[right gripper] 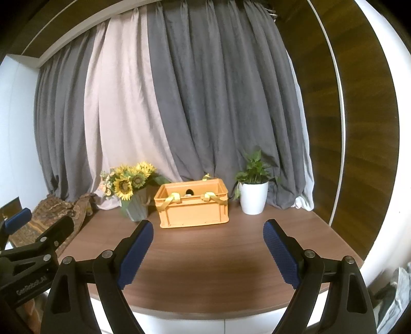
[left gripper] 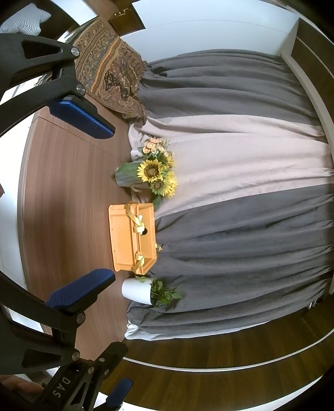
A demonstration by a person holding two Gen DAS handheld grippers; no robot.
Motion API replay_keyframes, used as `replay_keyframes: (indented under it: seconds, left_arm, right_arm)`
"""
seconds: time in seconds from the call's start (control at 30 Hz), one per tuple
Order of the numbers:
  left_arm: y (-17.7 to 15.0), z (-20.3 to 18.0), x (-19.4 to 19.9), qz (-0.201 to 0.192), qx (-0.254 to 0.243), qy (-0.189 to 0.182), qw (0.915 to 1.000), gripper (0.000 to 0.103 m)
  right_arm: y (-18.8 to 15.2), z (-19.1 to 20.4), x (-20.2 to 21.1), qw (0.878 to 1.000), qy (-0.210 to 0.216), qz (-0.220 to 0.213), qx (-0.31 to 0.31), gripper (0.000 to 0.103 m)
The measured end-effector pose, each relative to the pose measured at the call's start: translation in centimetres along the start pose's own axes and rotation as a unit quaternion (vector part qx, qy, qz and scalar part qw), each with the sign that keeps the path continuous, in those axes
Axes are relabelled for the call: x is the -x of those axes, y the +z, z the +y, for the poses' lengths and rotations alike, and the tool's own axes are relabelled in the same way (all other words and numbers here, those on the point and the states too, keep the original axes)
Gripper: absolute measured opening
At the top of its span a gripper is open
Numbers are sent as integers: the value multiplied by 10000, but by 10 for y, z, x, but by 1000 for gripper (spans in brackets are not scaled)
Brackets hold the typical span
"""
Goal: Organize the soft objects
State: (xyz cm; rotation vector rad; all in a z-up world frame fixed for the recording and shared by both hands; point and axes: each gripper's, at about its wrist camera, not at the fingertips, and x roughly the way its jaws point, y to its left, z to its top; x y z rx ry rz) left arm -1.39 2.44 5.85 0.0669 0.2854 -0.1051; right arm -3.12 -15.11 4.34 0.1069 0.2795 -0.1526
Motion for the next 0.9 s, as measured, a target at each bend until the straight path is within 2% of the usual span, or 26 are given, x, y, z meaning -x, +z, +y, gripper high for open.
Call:
replay_keyframes:
  seconds: [0.9]
  left_arm:
    - [-2,-1,5,57,-13,38,10000,103]
  right_arm:
    - [2,-5,4,10000,-51,-32,50,88]
